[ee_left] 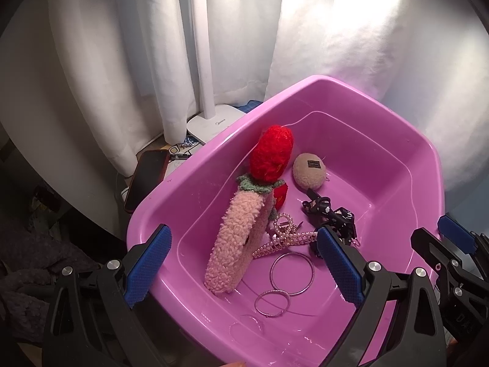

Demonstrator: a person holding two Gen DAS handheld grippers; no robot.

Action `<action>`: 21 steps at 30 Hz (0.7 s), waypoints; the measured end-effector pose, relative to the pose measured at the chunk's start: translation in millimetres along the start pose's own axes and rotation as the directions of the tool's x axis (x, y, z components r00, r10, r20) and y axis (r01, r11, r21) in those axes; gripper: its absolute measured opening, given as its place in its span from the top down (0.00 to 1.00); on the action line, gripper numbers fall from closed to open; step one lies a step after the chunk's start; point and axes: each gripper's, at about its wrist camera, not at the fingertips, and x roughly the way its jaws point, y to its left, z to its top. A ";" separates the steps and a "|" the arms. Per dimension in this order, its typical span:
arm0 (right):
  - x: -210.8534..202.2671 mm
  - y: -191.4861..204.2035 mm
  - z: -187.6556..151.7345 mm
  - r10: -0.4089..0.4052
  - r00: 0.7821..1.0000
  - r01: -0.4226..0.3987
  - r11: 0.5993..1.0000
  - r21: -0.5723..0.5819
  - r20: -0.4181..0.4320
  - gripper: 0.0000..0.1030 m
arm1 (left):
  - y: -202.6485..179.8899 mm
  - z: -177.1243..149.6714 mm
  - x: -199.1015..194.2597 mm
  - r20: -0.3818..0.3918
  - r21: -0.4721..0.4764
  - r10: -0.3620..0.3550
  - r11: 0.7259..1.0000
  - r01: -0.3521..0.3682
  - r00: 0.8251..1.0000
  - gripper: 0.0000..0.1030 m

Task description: Organize jewelry

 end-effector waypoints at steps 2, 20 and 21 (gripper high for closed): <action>-1.1 -0.2 0.3 -0.004 1.000 0.004 1.000 0.000 0.005 0.41 | -0.5 0.1 -0.3 0.002 0.003 -0.002 1.000 0.002 1.000 0.09; -4.6 0.9 0.7 -0.023 1.000 0.023 1.000 -0.004 0.018 0.41 | 2.0 1.2 -2.5 0.005 -0.003 -0.005 1.000 0.005 1.000 0.09; -4.5 0.9 0.7 -0.023 1.000 0.023 1.000 -0.004 0.017 0.41 | 2.5 1.4 -2.6 0.004 -0.003 -0.007 1.000 0.007 1.000 0.09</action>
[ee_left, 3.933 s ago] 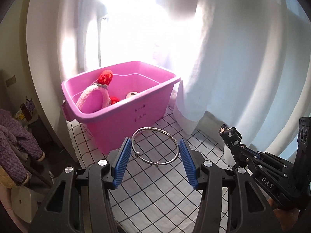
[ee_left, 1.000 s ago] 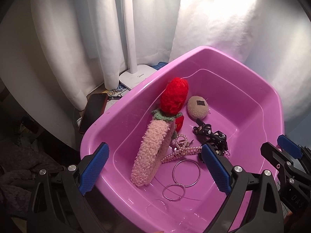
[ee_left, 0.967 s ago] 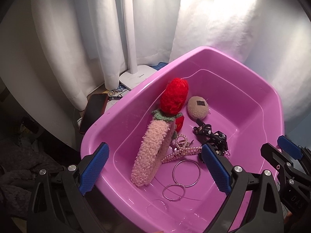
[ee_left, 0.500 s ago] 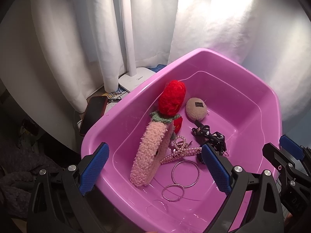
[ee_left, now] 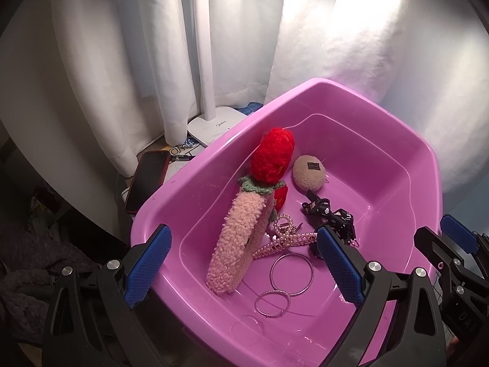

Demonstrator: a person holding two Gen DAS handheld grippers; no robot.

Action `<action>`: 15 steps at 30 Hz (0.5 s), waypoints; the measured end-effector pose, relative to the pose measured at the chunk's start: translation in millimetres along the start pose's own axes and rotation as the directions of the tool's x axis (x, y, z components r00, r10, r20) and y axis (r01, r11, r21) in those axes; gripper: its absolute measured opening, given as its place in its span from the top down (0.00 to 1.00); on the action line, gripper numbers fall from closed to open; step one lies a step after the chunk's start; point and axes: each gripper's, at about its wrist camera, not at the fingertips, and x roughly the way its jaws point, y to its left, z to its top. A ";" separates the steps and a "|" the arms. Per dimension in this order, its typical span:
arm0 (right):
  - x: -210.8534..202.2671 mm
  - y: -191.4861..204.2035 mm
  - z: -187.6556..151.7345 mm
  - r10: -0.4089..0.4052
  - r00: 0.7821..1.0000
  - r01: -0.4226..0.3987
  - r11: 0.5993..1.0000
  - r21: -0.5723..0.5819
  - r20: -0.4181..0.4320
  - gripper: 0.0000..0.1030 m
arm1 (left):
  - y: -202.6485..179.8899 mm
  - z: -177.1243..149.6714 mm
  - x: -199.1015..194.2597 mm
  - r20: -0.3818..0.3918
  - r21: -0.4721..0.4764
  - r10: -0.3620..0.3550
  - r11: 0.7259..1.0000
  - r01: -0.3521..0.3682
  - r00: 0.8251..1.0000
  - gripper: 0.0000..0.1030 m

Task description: Organize jewelry

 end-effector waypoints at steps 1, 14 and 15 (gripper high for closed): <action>0.1 0.2 -0.1 0.000 1.000 0.000 1.000 0.000 -0.001 0.41 | -0.1 -0.1 0.0 -0.001 0.000 0.000 1.000 0.000 1.000 0.09; 0.7 1.1 -0.5 0.000 1.000 0.000 1.000 -0.001 -0.002 0.41 | 0.9 -2.0 -0.6 0.001 -0.001 0.003 1.000 -0.003 1.000 0.09; 0.5 1.5 -0.7 0.000 1.000 0.000 1.000 0.000 -0.002 0.41 | 0.9 -2.1 -0.9 0.001 -0.001 0.004 1.000 -0.004 1.000 0.09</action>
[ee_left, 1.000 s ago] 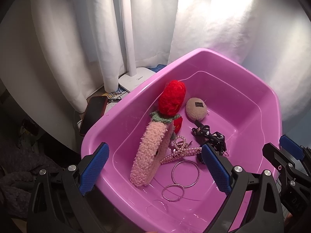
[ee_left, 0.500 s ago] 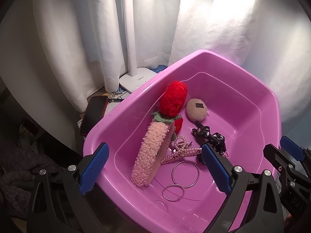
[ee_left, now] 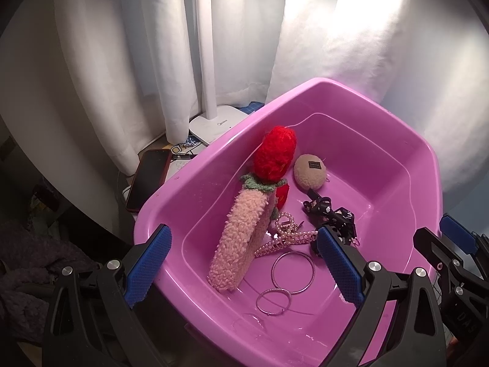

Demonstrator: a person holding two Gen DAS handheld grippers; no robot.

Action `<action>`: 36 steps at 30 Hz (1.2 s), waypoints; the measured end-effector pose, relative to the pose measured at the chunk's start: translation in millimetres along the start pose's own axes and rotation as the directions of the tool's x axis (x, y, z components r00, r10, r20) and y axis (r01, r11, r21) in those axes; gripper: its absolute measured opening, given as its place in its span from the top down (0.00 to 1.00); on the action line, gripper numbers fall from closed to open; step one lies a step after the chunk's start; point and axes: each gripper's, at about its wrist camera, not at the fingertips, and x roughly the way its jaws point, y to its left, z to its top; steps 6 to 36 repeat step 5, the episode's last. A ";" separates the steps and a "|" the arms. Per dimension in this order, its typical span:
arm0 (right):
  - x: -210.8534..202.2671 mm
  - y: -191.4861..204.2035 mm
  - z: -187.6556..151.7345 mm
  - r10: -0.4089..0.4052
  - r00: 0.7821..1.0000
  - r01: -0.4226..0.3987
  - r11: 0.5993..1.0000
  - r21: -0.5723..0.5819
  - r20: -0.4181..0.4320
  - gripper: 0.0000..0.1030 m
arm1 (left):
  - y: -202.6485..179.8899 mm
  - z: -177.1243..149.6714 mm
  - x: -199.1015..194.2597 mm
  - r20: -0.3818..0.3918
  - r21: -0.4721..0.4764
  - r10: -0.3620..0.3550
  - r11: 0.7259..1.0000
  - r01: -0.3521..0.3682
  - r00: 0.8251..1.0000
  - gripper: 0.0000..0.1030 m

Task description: Organize jewelry

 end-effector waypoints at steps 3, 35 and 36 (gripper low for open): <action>-1.8 1.8 -0.6 -0.002 1.000 0.002 1.000 0.002 0.007 0.41 | 0.4 -0.2 -1.3 0.005 -0.001 -0.001 1.000 0.001 1.000 0.09; -4.3 2.6 -1.5 -0.003 1.000 0.003 1.000 0.004 0.017 0.41 | 1.0 -0.2 -2.5 0.012 0.003 -0.001 1.000 0.001 1.000 0.09; -4.3 2.6 -1.5 -0.003 1.000 0.003 1.000 0.004 0.017 0.41 | 1.0 -0.2 -2.5 0.012 0.003 -0.001 1.000 0.001 1.000 0.09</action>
